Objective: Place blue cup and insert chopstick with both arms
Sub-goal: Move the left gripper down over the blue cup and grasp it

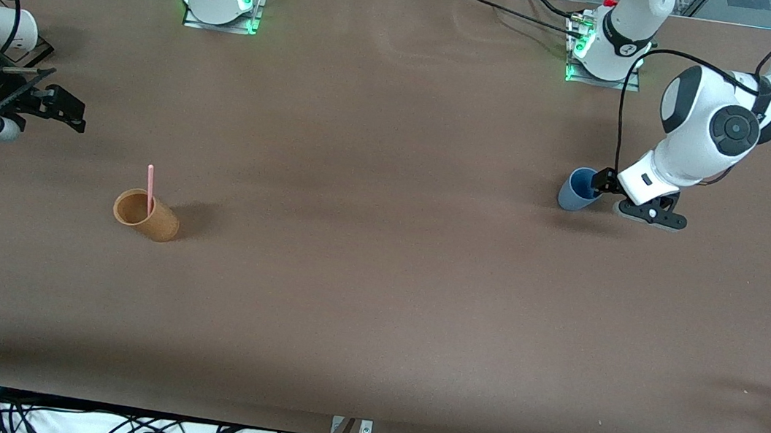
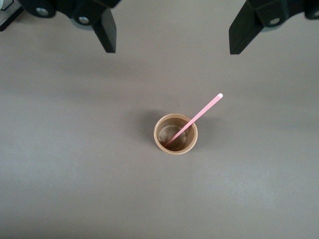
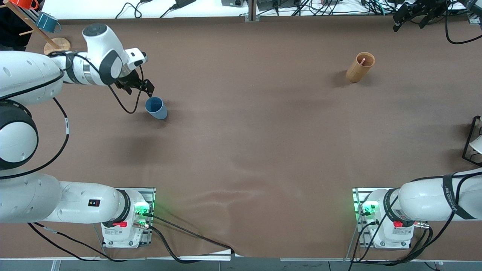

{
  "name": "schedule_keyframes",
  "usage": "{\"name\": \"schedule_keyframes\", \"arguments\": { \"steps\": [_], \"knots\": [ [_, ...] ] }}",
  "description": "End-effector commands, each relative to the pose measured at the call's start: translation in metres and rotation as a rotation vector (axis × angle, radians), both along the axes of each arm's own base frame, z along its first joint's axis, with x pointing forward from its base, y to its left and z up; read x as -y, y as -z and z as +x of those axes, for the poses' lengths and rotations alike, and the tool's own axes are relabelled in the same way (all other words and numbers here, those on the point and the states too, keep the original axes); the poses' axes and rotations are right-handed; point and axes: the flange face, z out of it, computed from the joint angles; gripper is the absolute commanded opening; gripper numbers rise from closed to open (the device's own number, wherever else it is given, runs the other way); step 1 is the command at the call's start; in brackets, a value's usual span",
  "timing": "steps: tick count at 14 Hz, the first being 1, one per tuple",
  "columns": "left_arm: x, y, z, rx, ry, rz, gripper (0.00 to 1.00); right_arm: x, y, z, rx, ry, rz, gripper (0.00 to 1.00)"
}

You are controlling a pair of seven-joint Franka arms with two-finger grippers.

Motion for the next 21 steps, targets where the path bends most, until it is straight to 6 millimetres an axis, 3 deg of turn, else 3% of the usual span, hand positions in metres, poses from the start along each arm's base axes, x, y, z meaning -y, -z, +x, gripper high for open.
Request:
{"name": "schedule_keyframes", "arguments": {
  "steps": [1,18,19,21],
  "knots": [
    [-0.002,0.003,-0.019,0.024,0.023,0.013,1.00,-0.002,-0.005,0.003,0.007,-0.004,0.012,1.00],
    [0.003,0.046,-0.032,0.044,0.011,0.002,0.97,-0.002,-0.005,0.003,0.007,-0.003,0.009,1.00],
    [0.003,0.047,-0.032,0.041,0.011,0.002,0.80,-0.002,-0.005,0.003,0.008,-0.003,0.009,1.00],
    [0.002,0.045,-0.031,0.041,0.000,0.003,0.27,-0.002,-0.005,0.003,0.008,-0.003,0.009,1.00]
  ]
}}
